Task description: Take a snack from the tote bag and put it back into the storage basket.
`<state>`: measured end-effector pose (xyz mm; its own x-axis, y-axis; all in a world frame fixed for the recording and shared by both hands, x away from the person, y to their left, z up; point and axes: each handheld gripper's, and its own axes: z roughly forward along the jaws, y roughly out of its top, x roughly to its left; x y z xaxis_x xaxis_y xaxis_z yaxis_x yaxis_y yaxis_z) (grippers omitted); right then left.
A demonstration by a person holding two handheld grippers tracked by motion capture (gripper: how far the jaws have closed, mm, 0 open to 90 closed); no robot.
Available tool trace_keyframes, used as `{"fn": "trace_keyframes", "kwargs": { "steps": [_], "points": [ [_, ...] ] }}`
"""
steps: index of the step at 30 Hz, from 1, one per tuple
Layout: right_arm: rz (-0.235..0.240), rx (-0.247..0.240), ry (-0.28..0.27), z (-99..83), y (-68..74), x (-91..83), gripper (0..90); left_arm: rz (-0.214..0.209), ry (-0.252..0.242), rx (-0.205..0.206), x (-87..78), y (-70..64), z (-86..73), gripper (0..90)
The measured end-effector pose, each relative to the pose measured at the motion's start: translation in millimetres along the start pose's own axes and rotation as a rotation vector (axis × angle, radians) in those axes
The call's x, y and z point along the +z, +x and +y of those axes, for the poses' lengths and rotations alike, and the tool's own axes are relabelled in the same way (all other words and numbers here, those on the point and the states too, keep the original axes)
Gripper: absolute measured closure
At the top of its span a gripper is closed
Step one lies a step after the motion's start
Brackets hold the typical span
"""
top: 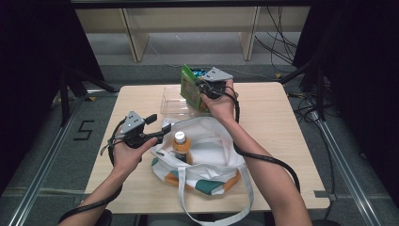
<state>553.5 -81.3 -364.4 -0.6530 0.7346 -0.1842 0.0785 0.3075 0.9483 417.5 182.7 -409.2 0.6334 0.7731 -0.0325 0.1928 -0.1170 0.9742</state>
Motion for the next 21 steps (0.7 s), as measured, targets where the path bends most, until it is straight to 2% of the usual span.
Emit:
{"fn": "trace_keyframes", "kwargs": {
  "steps": [3, 4, 6, 7, 9, 12, 13, 14, 19, 21],
  "points": [
    [0.002, -0.010, -0.004, -1.7, -0.5, 2.5, 90.0, 0.001, -0.002, 0.000, 0.4, 0.0, -0.4, 28.9],
    [-0.006, 0.010, 0.000, -2.0, 1.0, 2.4, 90.0, 0.001, -0.002, 0.000, 0.4, 0.0, -0.4, 28.9],
    [-0.004, 0.008, 0.000, -2.2, 1.1, 2.9, 90.0, 0.002, -0.002, 0.001, 0.2, 0.1, -0.3, 28.9],
    [-0.004, -0.014, -0.005, -2.4, 0.1, 4.0, 90.0, 0.002, -0.003, 0.001, 0.2, 0.1, -0.2, 28.9],
    [-0.004, 0.014, 0.002, -3.5, 2.8, 4.6, 90.0, -0.009, -0.015, -0.004, 1.1, 0.5, -0.6, 28.9],
    [-0.005, 0.000, 0.007, -3.8, 2.5, 6.1, 90.0, 0.002, -0.002, 0.002, -0.3, 0.4, -0.1, 28.9],
    [0.004, 0.025, 0.025, -4.2, 4.2, 5.5, 90.0, 0.003, -0.002, 0.002, -0.3, 0.5, -0.1, 28.9],
    [-0.005, 0.000, 0.015, -4.5, 3.0, 7.1, 90.0, 0.002, -0.002, 0.003, -0.3, 0.5, 0.0, 28.9],
    [-0.004, -0.017, 0.011, -5.4, 2.0, 9.4, 90.0, 0.002, -0.003, 0.003, -0.1, 0.7, 0.0, 28.9],
    [-0.017, -0.026, 0.010, -6.0, 2.3, 10.0, 90.0, 0.002, -0.002, 0.002, -0.1, 0.5, -0.1, 28.9]
  ]
}}
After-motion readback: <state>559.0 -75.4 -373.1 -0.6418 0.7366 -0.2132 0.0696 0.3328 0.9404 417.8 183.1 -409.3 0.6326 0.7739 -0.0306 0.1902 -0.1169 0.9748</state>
